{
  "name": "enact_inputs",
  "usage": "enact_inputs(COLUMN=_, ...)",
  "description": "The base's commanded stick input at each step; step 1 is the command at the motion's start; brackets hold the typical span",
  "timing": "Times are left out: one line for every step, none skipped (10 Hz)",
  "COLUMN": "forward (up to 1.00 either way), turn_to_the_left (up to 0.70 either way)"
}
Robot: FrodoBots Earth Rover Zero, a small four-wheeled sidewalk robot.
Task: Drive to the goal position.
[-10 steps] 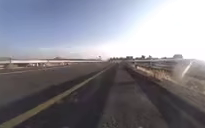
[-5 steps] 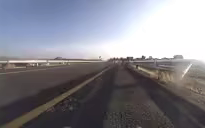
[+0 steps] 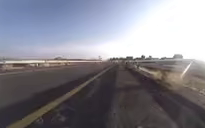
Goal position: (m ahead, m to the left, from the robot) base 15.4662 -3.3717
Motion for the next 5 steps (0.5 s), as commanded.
enact_inputs(forward=0.5, turn_to_the_left=0.0)
enact_inputs(forward=0.5, turn_to_the_left=0.0)
enact_inputs(forward=0.5, turn_to_the_left=0.0)
enact_inputs(forward=0.5, turn_to_the_left=0.0)
enact_inputs(forward=0.5, turn_to_the_left=0.0)
